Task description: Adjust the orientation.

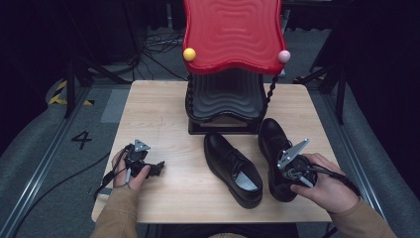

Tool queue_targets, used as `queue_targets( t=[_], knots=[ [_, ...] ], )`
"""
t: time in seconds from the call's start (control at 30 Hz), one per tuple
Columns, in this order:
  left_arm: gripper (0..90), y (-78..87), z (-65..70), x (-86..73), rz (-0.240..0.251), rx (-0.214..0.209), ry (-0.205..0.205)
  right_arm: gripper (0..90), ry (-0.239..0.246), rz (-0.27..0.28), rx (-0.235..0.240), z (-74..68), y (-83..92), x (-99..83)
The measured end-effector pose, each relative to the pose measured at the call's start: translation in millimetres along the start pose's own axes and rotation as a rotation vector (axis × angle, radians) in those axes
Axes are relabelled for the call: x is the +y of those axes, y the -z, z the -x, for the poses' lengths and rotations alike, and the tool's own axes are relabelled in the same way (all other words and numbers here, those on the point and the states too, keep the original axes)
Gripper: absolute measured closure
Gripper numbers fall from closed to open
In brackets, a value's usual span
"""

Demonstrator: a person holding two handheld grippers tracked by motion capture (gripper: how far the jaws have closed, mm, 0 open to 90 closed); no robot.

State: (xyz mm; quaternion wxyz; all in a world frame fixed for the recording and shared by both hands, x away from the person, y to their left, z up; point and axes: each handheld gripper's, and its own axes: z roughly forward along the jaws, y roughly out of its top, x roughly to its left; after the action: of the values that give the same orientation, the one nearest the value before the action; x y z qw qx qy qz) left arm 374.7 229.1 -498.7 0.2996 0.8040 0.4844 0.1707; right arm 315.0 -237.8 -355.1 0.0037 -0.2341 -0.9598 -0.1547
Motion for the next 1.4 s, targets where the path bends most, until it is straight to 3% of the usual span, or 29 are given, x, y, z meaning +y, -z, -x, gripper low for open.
queue_targets(
  t=[0.23, 0.37, 0.5, 1.03, 1.27, 1.4],
  knots=[
    [0.1, 0.0, 0.0, 0.0, 0.0, -0.001, 0.001, 80.0, 0.065, -0.019, 0.015, -9.9, -5.2, 0.9],
    [0.1, 0.0, 0.0, 0.0, 0.0, -0.001, 0.001, 79.9, 0.098, -0.028, 0.047, -9.5, -10.3, 3.8],
    [0.1, 0.0, 0.0, 0.0, 0.0, -0.001, 0.001, 80.0, 0.16, -0.045, 0.027, -6.3, -19.2, 6.3],
    [0.1, -0.1, 0.1, 0.0, 0.0, -0.002, 0.001, 79.5, 0.229, -0.083, 0.033, 18.5, -50.7, 19.0],
    [0.1, 0.0, 0.0, 0.0, 0.0, 0.0, 0.0, 79.5, 0.228, -0.102, 0.026, 14.8, -53.6, 21.8],
    [0.1, 0.0, 0.0, 0.0, 0.0, -0.002, 0.001, 78.9, 0.232, -0.089, 0.065, 5.6, -55.4, 23.3]
  ],
)
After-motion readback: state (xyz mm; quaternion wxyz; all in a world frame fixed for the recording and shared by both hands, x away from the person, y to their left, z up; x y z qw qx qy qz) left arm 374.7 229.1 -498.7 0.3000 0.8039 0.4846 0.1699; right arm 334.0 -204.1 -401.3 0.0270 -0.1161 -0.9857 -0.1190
